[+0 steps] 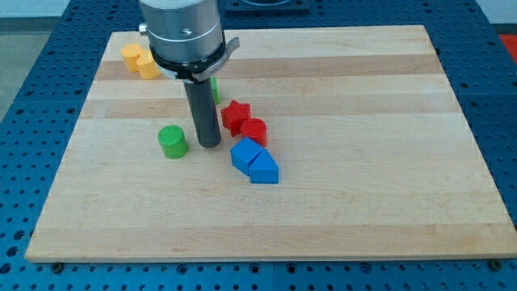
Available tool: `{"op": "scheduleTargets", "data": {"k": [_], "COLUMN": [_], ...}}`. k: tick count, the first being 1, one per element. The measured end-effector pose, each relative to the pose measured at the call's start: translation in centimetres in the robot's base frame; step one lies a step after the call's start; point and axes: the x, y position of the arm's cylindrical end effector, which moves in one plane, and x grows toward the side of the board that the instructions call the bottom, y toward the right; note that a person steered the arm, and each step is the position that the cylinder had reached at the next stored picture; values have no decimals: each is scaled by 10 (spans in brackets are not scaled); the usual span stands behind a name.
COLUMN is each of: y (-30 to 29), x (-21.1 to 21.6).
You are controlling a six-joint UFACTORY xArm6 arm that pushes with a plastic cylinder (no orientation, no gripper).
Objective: Move green circle towards left middle of the board
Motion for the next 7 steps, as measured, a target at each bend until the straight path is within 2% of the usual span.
{"op": "scheduleTargets", "data": {"k": [3,5,7], "y": [-39,-24,-29], "x": [0,19,19]}}
